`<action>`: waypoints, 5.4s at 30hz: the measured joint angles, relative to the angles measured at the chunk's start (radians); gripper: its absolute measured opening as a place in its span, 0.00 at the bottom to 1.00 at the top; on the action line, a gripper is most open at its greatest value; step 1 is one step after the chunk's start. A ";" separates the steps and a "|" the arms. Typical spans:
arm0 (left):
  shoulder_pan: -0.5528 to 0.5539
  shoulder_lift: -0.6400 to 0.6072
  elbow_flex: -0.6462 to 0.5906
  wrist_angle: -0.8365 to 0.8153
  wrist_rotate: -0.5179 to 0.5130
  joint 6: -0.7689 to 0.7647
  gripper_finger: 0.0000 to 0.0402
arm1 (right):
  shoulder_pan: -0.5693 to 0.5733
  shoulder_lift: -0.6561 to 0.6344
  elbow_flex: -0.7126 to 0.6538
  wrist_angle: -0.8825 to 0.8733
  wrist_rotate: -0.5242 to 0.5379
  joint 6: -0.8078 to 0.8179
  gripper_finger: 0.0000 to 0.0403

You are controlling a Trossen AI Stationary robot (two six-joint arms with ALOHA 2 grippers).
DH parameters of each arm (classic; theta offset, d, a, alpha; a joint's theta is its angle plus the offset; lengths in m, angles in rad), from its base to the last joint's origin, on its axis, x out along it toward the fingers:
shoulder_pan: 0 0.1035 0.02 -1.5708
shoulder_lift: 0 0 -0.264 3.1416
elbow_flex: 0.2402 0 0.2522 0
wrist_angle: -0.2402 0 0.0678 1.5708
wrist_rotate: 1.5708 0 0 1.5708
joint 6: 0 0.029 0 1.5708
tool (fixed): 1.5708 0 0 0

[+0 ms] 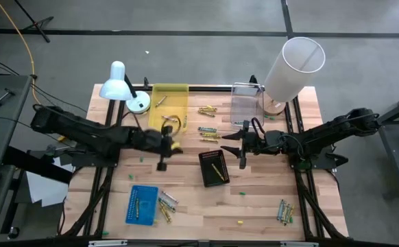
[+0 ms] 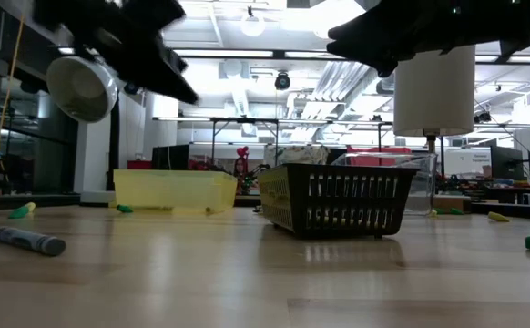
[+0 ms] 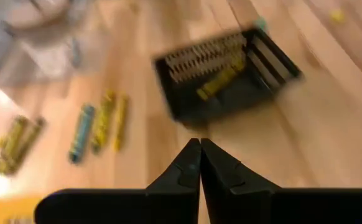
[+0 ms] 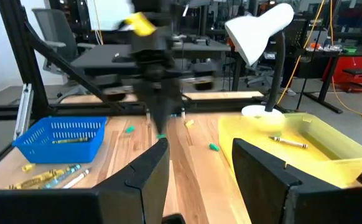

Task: Sort crayons
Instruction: Put the blue crayon into the transparent bin

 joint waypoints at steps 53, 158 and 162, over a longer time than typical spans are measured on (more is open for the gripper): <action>0.372 0.754 0.551 -0.233 0.013 0.283 0.32 | -0.098 0.011 0.000 -0.059 0.055 0.121 0.42; -0.177 -0.200 0.141 -0.400 -0.435 -0.215 0.00 | -0.097 0.011 -0.001 -0.067 0.043 0.151 0.42; -0.209 -0.203 0.141 -0.399 -0.489 -0.215 0.00 | -0.097 0.011 -0.001 -0.066 0.044 0.164 0.42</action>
